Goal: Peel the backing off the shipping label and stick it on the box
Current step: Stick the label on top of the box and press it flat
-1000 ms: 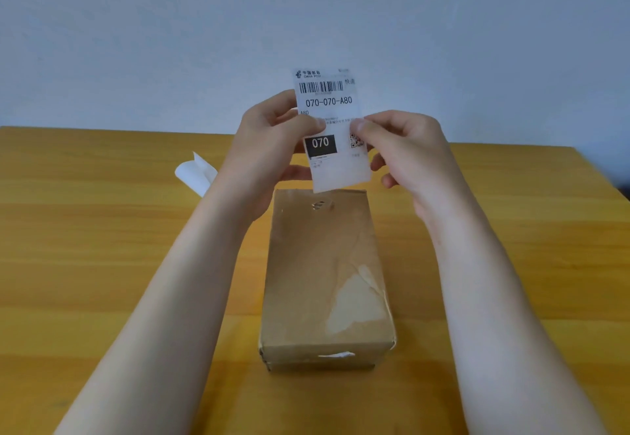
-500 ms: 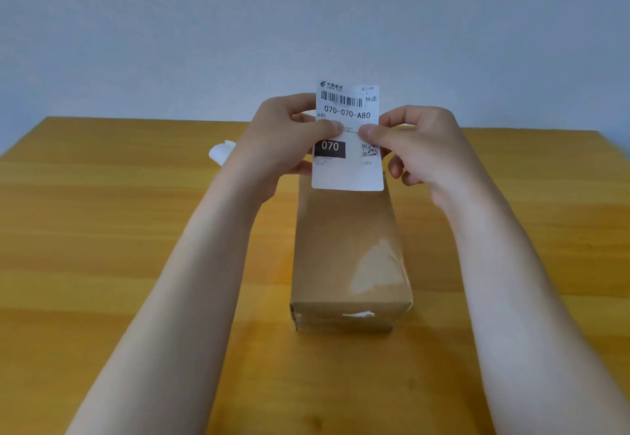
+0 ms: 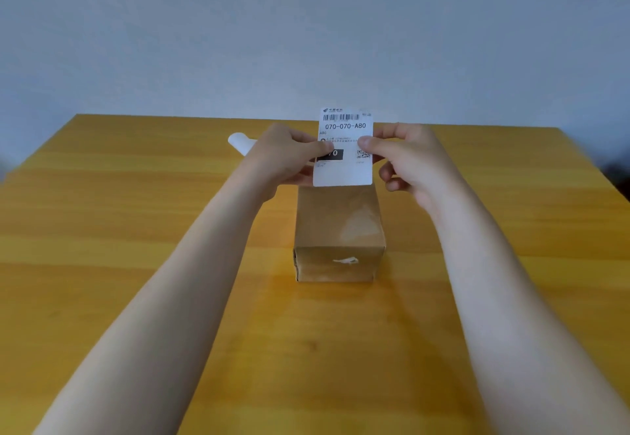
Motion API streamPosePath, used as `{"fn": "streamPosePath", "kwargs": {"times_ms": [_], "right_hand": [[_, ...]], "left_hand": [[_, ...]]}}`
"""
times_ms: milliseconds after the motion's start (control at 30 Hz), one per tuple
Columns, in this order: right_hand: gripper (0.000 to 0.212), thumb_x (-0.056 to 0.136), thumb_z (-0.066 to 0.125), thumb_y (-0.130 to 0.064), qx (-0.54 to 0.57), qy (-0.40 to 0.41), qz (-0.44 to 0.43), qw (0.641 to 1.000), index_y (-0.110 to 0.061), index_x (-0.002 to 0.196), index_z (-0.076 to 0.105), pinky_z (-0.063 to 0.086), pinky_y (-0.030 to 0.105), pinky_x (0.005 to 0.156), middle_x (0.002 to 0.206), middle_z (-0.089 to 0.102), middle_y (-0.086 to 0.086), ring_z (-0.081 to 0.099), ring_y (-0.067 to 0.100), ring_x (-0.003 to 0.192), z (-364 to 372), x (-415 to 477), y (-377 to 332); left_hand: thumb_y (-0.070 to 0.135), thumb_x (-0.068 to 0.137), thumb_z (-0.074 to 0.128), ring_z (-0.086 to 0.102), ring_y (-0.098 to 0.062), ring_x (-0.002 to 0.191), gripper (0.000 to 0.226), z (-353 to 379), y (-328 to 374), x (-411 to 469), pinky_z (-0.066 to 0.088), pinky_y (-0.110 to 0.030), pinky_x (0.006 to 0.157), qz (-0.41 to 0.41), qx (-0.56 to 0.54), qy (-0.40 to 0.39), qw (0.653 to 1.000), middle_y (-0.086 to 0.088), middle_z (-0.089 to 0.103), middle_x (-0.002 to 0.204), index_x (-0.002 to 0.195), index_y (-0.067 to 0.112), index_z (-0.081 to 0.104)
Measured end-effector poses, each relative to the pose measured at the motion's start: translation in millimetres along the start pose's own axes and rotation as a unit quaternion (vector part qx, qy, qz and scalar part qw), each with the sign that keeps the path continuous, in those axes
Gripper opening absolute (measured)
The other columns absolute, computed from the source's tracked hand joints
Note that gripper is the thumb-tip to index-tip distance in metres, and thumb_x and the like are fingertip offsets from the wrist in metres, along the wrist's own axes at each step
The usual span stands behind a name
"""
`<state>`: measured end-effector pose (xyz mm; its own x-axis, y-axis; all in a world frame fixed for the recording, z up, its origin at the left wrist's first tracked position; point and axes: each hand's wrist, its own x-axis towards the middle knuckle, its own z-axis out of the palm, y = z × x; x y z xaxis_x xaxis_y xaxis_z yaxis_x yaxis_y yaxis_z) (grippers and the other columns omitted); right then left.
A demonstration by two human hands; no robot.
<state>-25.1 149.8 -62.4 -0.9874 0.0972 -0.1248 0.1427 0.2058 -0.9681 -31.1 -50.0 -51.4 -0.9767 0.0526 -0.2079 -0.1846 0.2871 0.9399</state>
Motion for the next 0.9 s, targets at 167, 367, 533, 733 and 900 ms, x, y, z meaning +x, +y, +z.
{"fn": "streamPosePath", "kwargs": {"times_ms": [167,367,533,733,900], "right_hand": [[0.021,0.092,0.080,-0.025,-0.047,-0.002,0.001,0.999,-0.014,0.108,0.072,0.038,0.022,0.040,0.086,0.079,0.005,0.048,0.012,0.041,2.0,-10.6,2.2],[0.046,0.085,0.085,-0.024,-0.101,0.005,-0.002,0.995,-0.017,0.128,0.070,0.040,0.024,0.043,0.090,0.079,0.011,0.051,0.012,0.041,3.3,-20.0,3.5],[0.051,0.080,0.090,-0.032,-0.119,0.011,0.008,0.993,-0.016,0.126,0.072,0.040,0.025,0.045,0.094,0.083,0.009,0.050,0.010,0.039,-1.3,-24.8,2.5],[0.013,0.085,0.087,-0.029,-0.085,-0.015,0.043,0.995,-0.020,0.089,0.079,0.030,0.023,0.047,0.063,0.077,-0.004,0.040,0.013,0.049,-3.5,-32.3,-2.8],[0.016,0.088,0.085,-0.026,-0.080,-0.008,0.046,0.996,-0.015,0.098,0.081,0.026,0.025,0.046,0.071,0.077,0.000,0.035,0.014,0.051,-4.4,-37.2,1.3]], "left_hand": [[0.033,0.093,0.077,0.073,-0.014,0.070,0.022,-2.2,-1.9,-9.5,0.060,-0.025,0.056,-0.013,0.064,0.042,0.997,-0.002,0.081,0.096,0.103,0.014,0.078],[0.035,0.091,0.078,0.068,-0.011,0.066,0.018,-2.1,-5.9,-22.0,0.048,-0.024,0.055,-0.021,0.118,0.048,0.992,0.001,0.080,0.092,0.102,0.022,0.073],[0.030,0.093,0.078,0.067,-0.012,0.060,0.016,0.2,-5.0,-32.9,0.045,-0.023,0.051,0.019,0.076,0.074,0.994,0.000,0.081,0.089,0.106,0.023,0.071],[0.036,0.091,0.079,0.071,-0.015,0.067,0.020,-2.8,-3.6,-37.7,0.049,-0.024,0.055,0.010,0.073,0.078,0.994,0.000,0.080,0.091,0.103,0.020,0.074],[0.038,0.092,0.077,0.070,-0.013,0.066,0.023,-2.3,-5.8,-41.4,0.042,-0.023,0.051,-0.013,0.108,0.061,0.992,0.002,0.082,0.093,0.098,0.016,0.077]]}}
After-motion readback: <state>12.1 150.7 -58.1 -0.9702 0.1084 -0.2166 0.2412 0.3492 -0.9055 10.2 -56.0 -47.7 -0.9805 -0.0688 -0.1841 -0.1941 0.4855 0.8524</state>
